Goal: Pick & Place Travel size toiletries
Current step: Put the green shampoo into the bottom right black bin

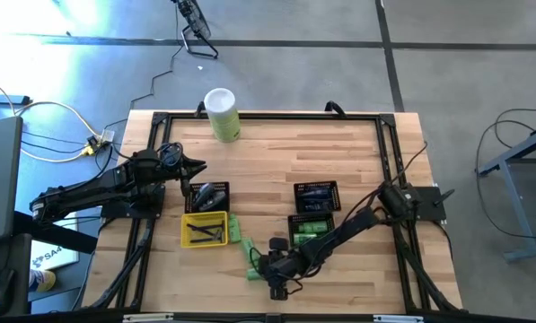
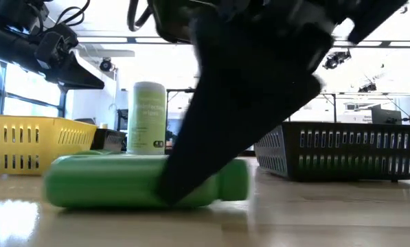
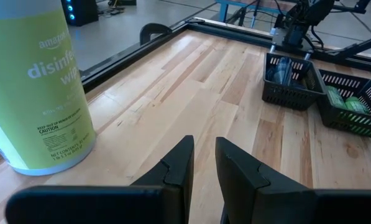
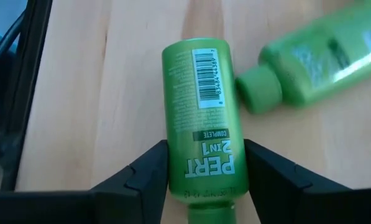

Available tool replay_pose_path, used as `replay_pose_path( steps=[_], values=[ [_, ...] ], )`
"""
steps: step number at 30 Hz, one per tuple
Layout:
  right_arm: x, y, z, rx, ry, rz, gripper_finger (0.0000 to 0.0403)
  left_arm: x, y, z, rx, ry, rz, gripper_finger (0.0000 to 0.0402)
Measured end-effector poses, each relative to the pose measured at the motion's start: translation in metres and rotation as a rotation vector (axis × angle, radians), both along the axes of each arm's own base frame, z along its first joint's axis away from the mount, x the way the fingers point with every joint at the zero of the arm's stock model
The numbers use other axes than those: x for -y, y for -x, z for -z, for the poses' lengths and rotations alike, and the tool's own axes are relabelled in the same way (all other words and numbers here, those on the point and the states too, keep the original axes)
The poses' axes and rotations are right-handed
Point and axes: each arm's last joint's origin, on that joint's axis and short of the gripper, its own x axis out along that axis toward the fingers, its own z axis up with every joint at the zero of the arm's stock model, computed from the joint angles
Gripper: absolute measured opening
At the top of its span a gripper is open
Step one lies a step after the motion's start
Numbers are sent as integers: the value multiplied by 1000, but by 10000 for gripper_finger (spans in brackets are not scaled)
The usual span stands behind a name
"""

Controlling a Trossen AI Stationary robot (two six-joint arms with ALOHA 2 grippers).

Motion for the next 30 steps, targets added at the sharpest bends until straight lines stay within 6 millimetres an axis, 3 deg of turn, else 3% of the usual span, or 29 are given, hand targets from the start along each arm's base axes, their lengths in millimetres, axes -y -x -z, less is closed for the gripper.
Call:
replay_pose_path(
  steps=[4, 13, 19, 24, 30],
  values=[
    [4, 4, -12, -47, -64, 17, 179, 0, 0, 0, 0, 0, 0, 63],
    [12, 18, -75, 21, -111, 37, 179, 0, 0, 0, 0, 0, 0, 63],
    [24, 45, -114, -16, -50, 138, 178, 0, 0, 0, 0, 0, 0, 63],
    [33, 69, -123, -114, 56, 235, 178, 0, 0, 0, 0, 0, 0, 63],
    [39, 88, -113, -275, 170, 354, 178, 0, 0, 0, 0, 0, 0, 63]
  ],
)
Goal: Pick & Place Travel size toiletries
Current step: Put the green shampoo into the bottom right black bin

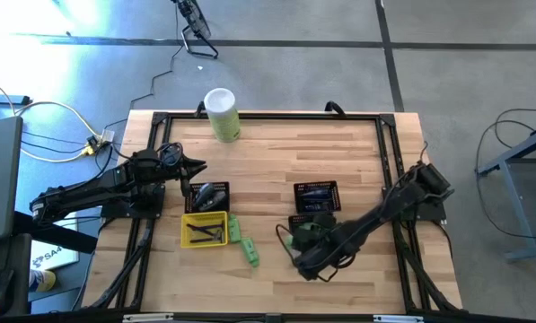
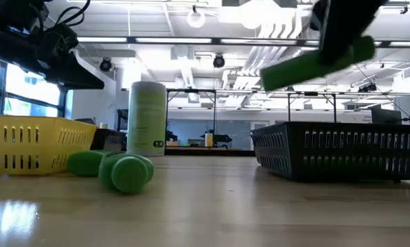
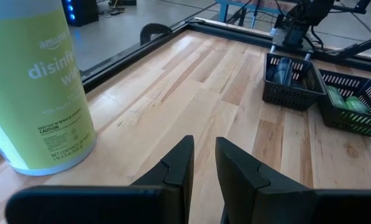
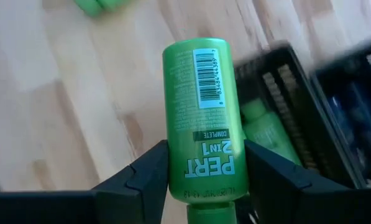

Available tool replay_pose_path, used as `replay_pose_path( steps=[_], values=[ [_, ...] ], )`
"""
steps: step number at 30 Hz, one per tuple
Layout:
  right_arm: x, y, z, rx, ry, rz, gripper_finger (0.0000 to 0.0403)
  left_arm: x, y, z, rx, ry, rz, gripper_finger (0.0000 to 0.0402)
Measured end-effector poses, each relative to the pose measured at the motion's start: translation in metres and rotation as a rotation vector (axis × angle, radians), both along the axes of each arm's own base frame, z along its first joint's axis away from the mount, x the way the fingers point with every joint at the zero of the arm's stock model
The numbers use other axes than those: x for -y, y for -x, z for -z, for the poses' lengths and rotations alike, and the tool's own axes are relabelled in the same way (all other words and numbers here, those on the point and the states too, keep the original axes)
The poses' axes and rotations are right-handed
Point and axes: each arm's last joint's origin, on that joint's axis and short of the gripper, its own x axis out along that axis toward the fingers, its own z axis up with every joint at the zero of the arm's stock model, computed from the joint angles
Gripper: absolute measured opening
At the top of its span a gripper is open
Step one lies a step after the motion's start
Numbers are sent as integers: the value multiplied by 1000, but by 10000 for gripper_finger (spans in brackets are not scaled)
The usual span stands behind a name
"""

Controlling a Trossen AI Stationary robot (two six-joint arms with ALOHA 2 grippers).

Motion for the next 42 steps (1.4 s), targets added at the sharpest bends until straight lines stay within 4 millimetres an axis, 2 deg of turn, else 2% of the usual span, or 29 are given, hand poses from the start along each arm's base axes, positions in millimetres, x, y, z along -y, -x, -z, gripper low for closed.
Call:
replay_pose_path(
  steps=[12, 22, 31, 38, 42],
  values=[
    [7, 10, 5, -64, 100, 95, 178, 0, 0, 0, -1, 0, 0, 63],
    [25, 20, 46, -129, 156, 172, 178, 0, 0, 0, 0, 0, 0, 63],
    [27, 19, 50, -146, 120, 181, 179, 0, 0, 0, 0, 0, 0, 63],
    [26, 16, 50, -114, 106, 177, 223, 0, 0, 0, 0, 0, 0, 63],
    [26, 16, 50, -116, 108, 171, 235, 0, 0, 0, -1, 0, 0, 63]
  ],
)
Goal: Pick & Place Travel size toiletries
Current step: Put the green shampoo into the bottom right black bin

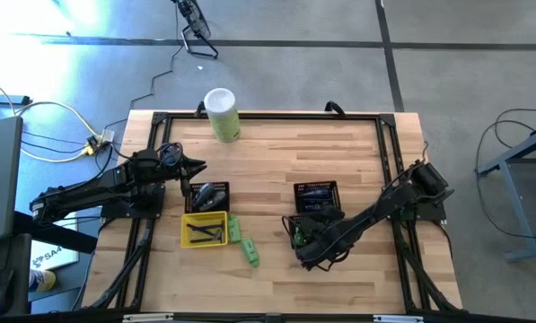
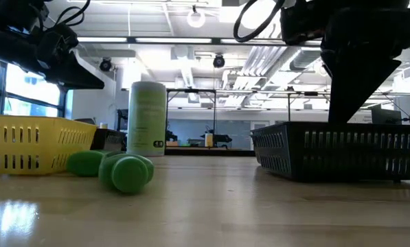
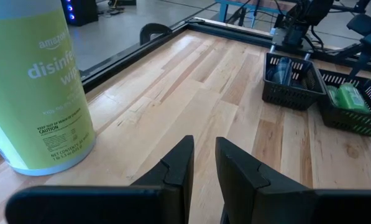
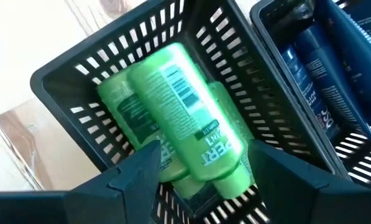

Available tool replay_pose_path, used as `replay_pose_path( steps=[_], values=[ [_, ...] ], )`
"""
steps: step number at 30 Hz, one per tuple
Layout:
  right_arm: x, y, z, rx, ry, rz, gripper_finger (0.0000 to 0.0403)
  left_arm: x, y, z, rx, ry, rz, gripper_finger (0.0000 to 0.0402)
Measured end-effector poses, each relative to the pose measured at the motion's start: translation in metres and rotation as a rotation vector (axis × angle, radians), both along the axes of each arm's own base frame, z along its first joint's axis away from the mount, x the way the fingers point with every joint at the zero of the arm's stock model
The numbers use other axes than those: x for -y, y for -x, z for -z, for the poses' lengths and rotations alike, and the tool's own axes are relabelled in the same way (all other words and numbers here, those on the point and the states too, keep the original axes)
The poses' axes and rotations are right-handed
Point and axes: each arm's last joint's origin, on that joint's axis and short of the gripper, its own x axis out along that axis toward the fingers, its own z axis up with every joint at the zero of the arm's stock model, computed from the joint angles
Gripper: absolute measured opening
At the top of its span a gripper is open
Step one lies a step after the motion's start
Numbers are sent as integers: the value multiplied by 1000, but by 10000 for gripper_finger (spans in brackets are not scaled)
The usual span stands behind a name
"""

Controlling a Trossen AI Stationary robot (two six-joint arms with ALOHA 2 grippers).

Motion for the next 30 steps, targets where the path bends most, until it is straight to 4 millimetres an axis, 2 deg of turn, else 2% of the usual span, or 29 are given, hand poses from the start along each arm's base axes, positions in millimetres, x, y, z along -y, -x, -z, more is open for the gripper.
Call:
replay_pose_path(
  steps=[4, 12, 16, 22, 30],
  values=[
    [1, 1, -5, 6, -11, -6, 231, 0, 0, 0, 0, 0, 0, 63],
    [6, -1, -39, 163, -37, -20, 184, 0, 0, 0, 0, 0, 0, 63],
    [8, -3, -51, 239, 4, -90, 150, 0, 0, 0, 1, 0, 0, 63],
    [14, -10, -57, 259, 61, -206, 89, -1, 0, 0, -4, -12, -19, 63],
    [41, -34, -61, 299, 79, -355, 12, -3, 1, -1, -25, -76, -84, 63]
  ],
)
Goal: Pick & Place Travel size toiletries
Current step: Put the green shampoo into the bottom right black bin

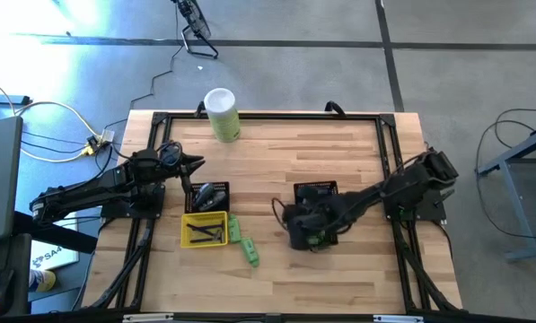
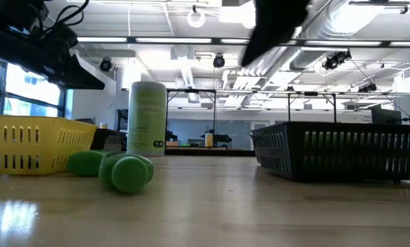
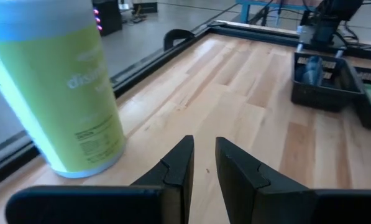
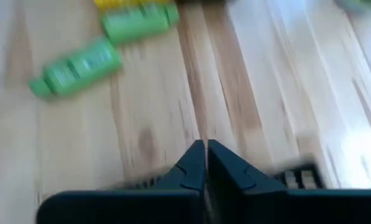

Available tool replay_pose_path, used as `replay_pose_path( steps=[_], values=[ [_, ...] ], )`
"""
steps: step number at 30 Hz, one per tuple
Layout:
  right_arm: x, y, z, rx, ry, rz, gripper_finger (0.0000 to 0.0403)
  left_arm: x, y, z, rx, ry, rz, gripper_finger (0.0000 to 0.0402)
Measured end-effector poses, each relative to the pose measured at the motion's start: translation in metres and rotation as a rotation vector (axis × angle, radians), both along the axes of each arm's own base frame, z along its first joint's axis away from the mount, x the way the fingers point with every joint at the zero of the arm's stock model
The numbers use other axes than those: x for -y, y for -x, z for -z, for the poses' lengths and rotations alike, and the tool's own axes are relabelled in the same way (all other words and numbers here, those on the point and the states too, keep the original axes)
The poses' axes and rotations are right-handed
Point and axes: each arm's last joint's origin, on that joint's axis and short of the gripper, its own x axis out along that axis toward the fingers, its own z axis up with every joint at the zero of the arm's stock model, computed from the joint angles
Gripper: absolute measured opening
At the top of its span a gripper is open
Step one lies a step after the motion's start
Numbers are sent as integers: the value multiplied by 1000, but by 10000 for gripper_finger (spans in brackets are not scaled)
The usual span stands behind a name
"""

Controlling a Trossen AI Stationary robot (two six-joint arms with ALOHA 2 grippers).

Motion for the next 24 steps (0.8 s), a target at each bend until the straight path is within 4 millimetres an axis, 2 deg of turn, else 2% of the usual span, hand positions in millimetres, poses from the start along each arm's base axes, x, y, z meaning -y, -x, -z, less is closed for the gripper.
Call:
replay_pose_path(
  steps=[6, 10, 18, 24],
  values=[
    [22, -31, -15, 181, -88, -224, 7, 0, 0, 0, -11, -26, -12, 63],
    [42, -43, -22, 272, -109, -338, 4, -1, 0, 0, -43, -86, 2, 63],
    [84, -53, -27, 328, -31, -215, 3, -1, -1, -7, -8, -159, 10, 63],
    [88, -52, -25, 316, -6, -229, 3, -1, -1, -7, 6, -133, 8, 63]
  ],
)
